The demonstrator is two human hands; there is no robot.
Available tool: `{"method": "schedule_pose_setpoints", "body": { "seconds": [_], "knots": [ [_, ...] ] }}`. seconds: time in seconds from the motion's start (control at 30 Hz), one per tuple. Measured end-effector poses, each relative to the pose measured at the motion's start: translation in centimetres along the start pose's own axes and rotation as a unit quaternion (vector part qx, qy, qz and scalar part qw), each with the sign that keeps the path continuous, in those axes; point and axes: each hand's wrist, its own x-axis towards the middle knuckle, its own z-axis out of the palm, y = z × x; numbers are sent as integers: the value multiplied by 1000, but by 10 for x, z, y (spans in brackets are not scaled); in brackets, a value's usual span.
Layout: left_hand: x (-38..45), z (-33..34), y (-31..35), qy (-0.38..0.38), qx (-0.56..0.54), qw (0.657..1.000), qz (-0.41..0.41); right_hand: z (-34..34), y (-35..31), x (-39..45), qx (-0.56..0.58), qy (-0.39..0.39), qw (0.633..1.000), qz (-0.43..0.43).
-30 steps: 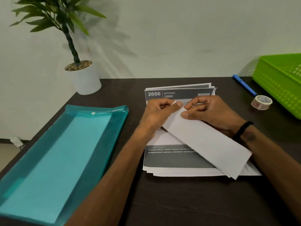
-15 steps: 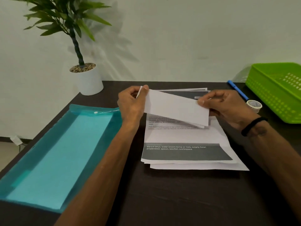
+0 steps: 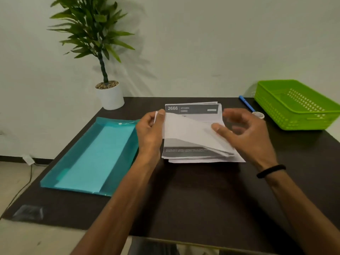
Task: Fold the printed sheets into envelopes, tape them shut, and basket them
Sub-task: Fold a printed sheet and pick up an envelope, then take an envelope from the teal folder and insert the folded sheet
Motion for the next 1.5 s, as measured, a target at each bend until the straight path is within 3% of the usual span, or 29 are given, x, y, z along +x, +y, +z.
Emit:
{"method": "schedule_pose_setpoints", "body": {
  "seconds": [0.1,0.2,0.33,0.4,0.47,0.57,0.6,0.67,0.73,0.9,1.1,1.27,1.43,1.5],
  "knots": [
    [-26,2,13,3,-15,1000,-16,-7,-30,-12,-159,-139,971,-110],
    [-54,-4,14,-2,5,1000,-14,-8,-47,-21,-249,-250,926,-136],
    [-87,-24,6,-8,70,997,-26,-2,-38,-49,-278,-271,908,-158],
    [-105,-38,6,0,134,991,11,-1,-27,-66,-274,-292,903,-154],
    [-124,-51,5,-8,258,958,126,0,-18,-81,-266,-322,898,-135],
    [-149,-61,-5,-98,449,822,337,5,-6,-92,-267,-349,891,-114],
    [-156,-61,-13,-163,469,801,335,7,-5,-93,-269,-355,888,-113],
    [-163,-58,-25,-281,473,798,245,10,-4,-93,-282,-365,880,-116],
    [-164,-53,-33,-329,491,788,173,9,-5,-94,-299,-371,872,-115],
    [-160,-53,-28,-322,510,775,188,4,3,-104,-300,-364,874,-117],
    [-159,-66,-26,-292,542,768,179,-13,13,-117,-301,-296,901,-97],
    [-154,-86,-17,-270,541,781,155,-42,17,-122,-318,-264,908,-69],
    [-128,-95,5,-322,574,743,119,-52,15,-120,-360,-232,898,-100],
    [-115,-92,16,-340,567,744,99,-42,11,-115,-355,-187,905,-140]
  ]
}}
